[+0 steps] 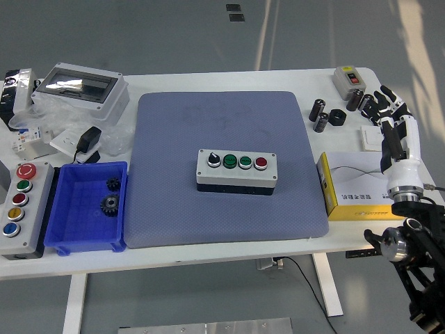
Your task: Pick up the button,place it on the desk,press the button,press the button
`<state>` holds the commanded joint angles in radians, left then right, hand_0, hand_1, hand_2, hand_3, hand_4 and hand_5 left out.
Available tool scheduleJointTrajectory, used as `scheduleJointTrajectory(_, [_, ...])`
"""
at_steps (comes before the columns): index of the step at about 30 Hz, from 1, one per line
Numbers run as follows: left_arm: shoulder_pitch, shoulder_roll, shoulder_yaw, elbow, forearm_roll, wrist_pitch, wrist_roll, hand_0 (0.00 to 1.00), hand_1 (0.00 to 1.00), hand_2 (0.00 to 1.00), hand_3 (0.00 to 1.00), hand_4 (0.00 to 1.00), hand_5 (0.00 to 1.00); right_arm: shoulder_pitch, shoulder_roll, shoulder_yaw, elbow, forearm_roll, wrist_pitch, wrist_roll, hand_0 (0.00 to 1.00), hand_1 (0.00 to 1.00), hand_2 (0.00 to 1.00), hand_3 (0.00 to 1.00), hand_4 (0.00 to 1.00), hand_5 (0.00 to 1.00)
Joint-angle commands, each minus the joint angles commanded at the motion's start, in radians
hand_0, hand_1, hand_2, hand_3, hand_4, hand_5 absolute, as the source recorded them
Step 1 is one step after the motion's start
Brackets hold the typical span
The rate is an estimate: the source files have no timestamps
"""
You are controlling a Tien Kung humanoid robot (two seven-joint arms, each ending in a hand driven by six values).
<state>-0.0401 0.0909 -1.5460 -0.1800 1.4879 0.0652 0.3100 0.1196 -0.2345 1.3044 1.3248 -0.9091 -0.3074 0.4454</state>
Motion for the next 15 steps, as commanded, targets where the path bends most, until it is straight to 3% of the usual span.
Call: scheduleJointTrajectory(15, [0.016, 0.008, -0.005, 0.000, -0.002, 0.001, 0.010, 0.640, 0.609, 0.543, 0.598, 0.607, 0.209, -0.022, 0.004, 0.038, 0.020, 0.015, 0.020, -0.005, 0.810, 0.763, 0.775, 0.764, 0.824, 0.713])
